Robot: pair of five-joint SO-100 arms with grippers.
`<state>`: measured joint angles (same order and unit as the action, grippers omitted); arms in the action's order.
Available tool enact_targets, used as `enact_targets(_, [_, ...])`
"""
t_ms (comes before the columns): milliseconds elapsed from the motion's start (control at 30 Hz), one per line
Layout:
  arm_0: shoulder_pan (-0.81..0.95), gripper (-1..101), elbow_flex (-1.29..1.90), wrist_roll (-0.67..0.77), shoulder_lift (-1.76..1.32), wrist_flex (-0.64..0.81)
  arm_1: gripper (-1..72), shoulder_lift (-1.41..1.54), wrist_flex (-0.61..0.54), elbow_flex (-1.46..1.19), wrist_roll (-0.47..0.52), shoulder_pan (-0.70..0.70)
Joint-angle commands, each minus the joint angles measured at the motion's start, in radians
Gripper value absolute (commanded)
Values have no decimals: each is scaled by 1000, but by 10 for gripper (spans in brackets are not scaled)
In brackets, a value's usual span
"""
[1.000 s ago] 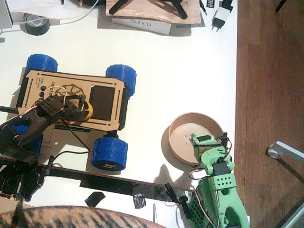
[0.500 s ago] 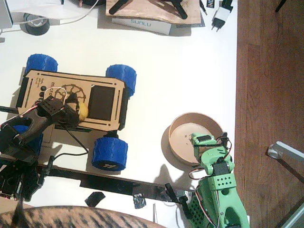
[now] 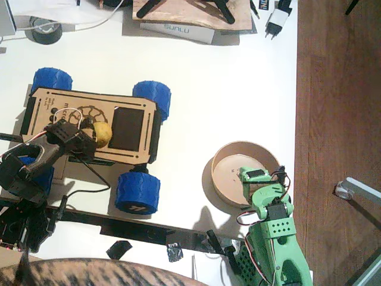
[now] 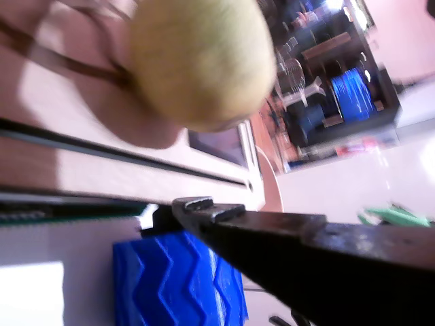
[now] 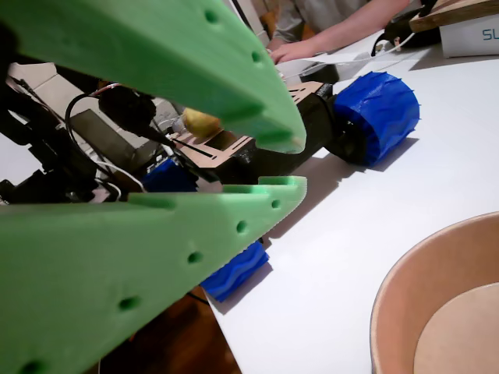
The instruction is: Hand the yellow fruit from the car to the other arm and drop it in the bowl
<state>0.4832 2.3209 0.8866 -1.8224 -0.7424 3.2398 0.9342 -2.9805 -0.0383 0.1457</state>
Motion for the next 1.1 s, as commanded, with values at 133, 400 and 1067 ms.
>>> enact_targets(133, [-9,471,-18,-6,-2,29,4,9,6,48,5,-6])
enact_targets(400, [-9,476,-20,-8,23,117,4,9,6,48,5,-6])
enact_targets(1067, [5,478,-222,-8,239,118,4,9,6,46,3,-6])
